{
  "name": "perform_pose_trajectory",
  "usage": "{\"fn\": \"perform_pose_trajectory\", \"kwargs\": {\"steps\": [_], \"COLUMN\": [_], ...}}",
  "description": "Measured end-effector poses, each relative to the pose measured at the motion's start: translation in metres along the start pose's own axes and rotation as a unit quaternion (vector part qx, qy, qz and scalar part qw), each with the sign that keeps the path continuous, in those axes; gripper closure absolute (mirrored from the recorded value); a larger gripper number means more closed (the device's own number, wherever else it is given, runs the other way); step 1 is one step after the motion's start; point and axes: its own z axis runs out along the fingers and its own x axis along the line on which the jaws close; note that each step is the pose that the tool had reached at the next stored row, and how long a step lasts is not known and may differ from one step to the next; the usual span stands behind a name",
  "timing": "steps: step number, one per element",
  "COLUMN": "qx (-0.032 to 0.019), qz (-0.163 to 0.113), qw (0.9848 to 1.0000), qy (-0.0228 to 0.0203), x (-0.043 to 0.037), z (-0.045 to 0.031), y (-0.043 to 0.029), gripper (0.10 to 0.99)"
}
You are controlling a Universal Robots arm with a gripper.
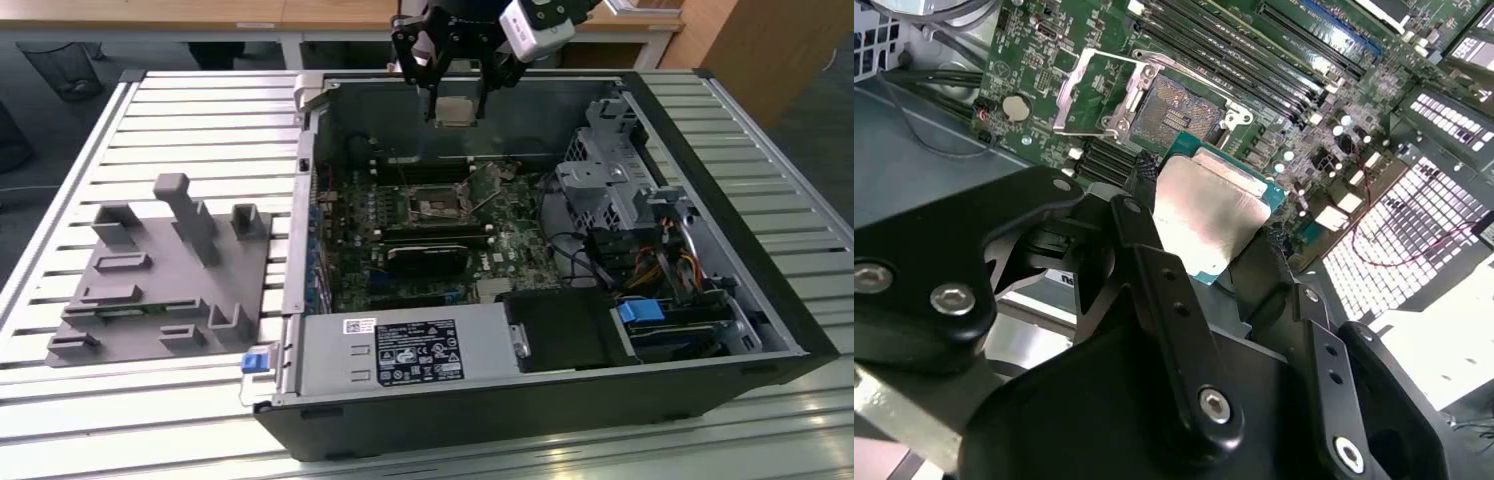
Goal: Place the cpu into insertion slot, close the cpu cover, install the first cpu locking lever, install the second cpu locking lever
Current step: 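Place the cpu into insertion slot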
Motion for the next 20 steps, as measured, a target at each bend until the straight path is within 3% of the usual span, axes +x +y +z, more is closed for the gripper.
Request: {"fn": "perform_pose_trajectory", "kwargs": {"steps": [20], "qx": [-0.0002], "qz": [0.012], "qw": [0.9999], "qy": [-0.0011], "x": [0.0000], "z": [0.0000], "y": [0.0000], "gripper": [0.545]}}
